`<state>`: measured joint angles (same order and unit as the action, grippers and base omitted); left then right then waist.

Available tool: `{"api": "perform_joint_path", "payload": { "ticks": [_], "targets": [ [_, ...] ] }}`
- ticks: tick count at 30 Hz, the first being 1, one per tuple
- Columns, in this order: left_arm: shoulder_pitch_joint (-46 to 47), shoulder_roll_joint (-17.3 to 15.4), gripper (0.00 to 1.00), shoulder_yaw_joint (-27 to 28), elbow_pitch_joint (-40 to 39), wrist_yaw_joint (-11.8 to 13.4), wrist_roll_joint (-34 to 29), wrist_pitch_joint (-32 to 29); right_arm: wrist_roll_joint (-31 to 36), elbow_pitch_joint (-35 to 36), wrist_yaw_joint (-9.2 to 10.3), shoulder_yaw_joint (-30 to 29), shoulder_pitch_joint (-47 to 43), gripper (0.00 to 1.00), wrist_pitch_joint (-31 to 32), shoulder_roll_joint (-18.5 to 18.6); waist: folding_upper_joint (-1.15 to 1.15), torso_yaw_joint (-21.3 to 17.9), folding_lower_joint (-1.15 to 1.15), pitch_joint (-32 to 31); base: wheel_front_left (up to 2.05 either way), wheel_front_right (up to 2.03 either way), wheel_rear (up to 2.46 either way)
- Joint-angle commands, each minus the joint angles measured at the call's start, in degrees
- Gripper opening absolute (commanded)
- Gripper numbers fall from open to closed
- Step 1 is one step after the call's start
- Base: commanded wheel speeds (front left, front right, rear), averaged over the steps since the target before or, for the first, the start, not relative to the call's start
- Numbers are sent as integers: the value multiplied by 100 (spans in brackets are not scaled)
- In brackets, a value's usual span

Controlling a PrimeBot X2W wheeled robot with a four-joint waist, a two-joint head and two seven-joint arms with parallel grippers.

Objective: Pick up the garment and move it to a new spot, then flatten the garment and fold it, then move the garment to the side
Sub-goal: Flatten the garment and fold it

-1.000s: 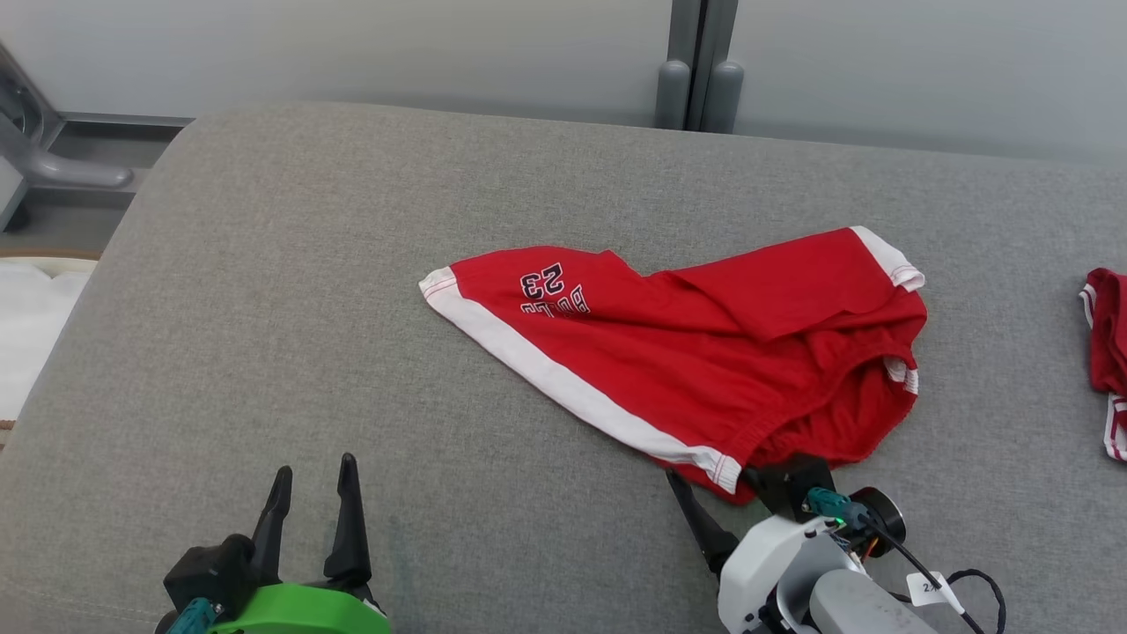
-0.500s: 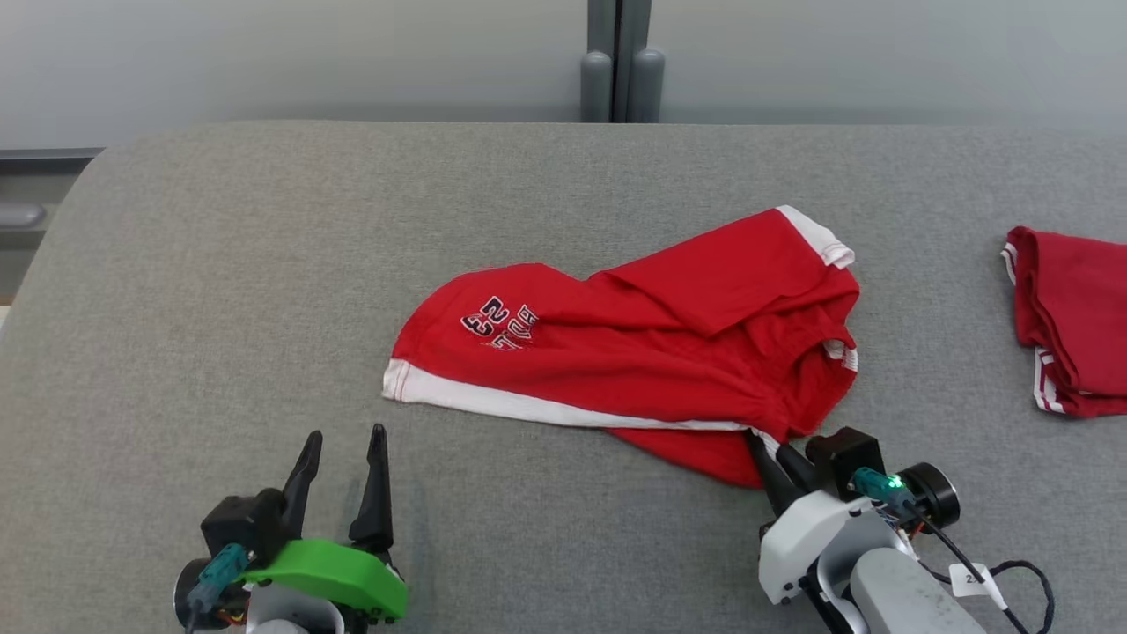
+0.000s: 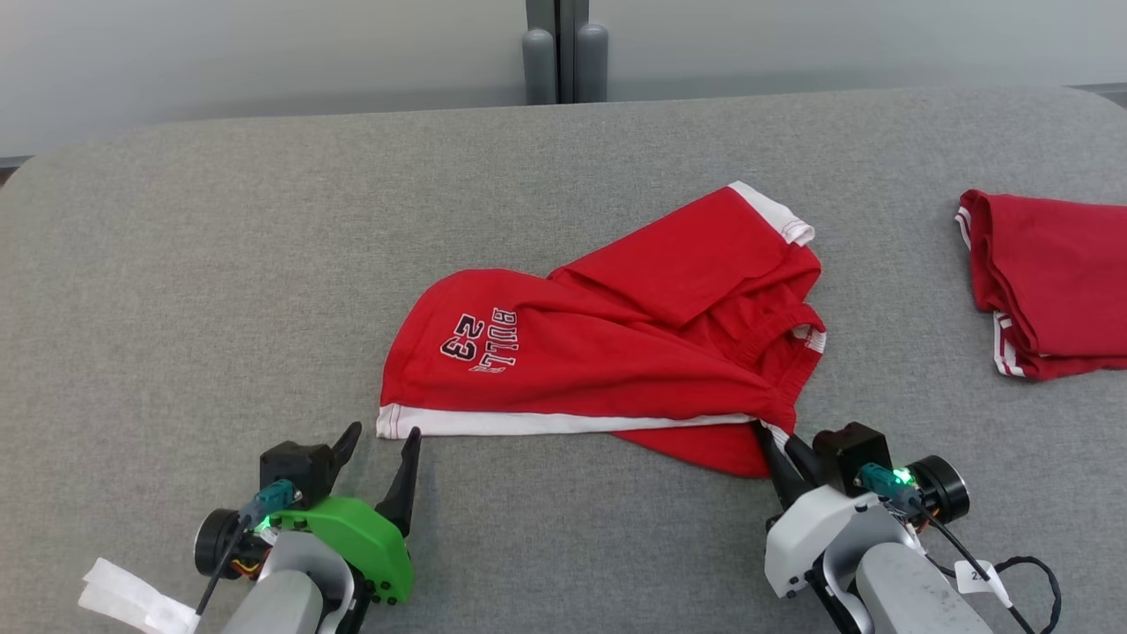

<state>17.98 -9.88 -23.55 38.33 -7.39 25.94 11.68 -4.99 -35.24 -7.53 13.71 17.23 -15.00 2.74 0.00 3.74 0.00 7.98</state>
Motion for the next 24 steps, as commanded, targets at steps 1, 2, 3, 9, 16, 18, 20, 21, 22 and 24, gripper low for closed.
{"api": "perform_joint_path", "payload": {
  "ticks": [1,2,3,9,16,18,20,21,22,24],
  "targets": [
    [153,-64,100,-80,95,-15,114,48,-30,19,9,11,51,0,-25,31,0,-43,0,44,0,0,0],
    [213,-89,100,-179,184,-15,175,70,-29,16,9,25,56,0,-25,31,0,-57,0,56,0,0,0],
    [251,-111,100,-232,237,-15,221,107,-29,18,9,33,62,0,-25,31,0,-67,0,67,0,0,0],
    [425,-173,100,-685,438,-16,556,269,0,16,9,52,96,0,-25,32,0,-120,0,124,0,0,0],
    [515,-259,100,-991,443,-17,768,354,13,44,9,66,91,0,-25,31,0,-164,0,157,0,0,0],
    [537,-284,87,-1027,419,-17,806,360,22,52,9,70,102,0,-25,31,0,-175,0,173,0,0,0],
    [537,-307,57,-1011,380,-17,842,353,29,66,9,71,115,0,-25,31,0,-187,0,192,0,0,0],
    [526,-320,43,-996,370,-17,855,354,33,68,9,70,123,0,-25,31,0,-196,0,202,0,0,0],
    [522,-336,36,-982,356,-17,866,354,32,74,9,68,134,0,-25,32,0,-204,0,211,0,0,0],
    [515,-361,11,-939,326,-17,894,354,41,90,9,54,167,0,-25,32,0,-219,0,229,0,0,0]
  ]
}}
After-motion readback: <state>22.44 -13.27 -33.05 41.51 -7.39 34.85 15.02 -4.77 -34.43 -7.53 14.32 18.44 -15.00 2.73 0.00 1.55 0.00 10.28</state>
